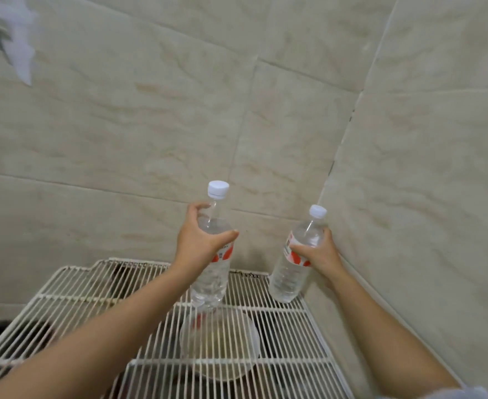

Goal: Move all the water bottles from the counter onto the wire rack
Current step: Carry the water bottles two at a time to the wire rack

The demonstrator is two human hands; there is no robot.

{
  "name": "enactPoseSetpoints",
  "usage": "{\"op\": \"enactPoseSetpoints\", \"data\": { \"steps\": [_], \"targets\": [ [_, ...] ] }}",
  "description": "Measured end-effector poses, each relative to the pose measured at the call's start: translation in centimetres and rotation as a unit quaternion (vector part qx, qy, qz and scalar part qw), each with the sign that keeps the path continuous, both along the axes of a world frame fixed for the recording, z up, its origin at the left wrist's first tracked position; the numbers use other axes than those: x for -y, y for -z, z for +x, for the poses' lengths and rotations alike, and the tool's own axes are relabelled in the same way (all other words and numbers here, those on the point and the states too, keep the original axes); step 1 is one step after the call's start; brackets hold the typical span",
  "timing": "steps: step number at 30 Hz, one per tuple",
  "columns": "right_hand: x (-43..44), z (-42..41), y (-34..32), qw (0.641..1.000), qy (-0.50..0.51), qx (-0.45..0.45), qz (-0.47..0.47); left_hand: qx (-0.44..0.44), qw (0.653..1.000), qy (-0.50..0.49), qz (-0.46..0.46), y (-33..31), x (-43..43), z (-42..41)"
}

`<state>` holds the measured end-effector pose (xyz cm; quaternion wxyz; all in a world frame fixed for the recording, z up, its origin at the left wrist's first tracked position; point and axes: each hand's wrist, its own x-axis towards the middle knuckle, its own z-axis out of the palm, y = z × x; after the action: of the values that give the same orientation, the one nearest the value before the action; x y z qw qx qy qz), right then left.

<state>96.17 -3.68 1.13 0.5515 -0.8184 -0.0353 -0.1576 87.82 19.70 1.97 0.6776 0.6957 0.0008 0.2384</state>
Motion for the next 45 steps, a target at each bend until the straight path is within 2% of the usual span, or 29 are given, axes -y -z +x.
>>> {"op": "enactPoseSetpoints", "data": {
  "steps": [12,21,28,34,37,39,42,45],
  "targets": [
    [-0.2,0.9,-0.5,0.999,-0.013,-0.001,0.038,0.014,0.995,0.082,0.061,1.0,7.8,8.3],
    [-0.3,0.2,-0.9,0.998,-0.006,-0.046,0.039,-0.013,0.985,0.132,0.107,1.2,7.7,9.8],
    [-1.0,0.2,-1.3,0.996,0.003,-0.076,0.041,-0.030,0.983,0.154,0.101,0.9,7.6,9.7],
    [-0.5,-1.5,1.1,0.989,0.014,-0.112,0.093,-0.071,0.977,0.166,0.114,1.1,7.2,9.5],
    [-0.6,-1.4,4.1,0.987,0.091,-0.124,0.049,-0.100,0.972,0.165,0.135,1.8,5.9,8.5],
    [-1.7,-2.9,4.4,0.978,0.137,-0.156,-0.012,-0.125,0.965,0.135,0.185,2.4,4.5,7.0],
    [-5.1,-6.6,3.2,0.978,0.104,-0.172,-0.061,-0.147,0.958,0.092,0.227,2.9,1.2,4.7],
    [-8.9,-8.2,2.5,0.986,0.041,-0.136,-0.084,-0.177,0.929,0.034,0.323,2.1,-3.2,1.4]
  ]
}}
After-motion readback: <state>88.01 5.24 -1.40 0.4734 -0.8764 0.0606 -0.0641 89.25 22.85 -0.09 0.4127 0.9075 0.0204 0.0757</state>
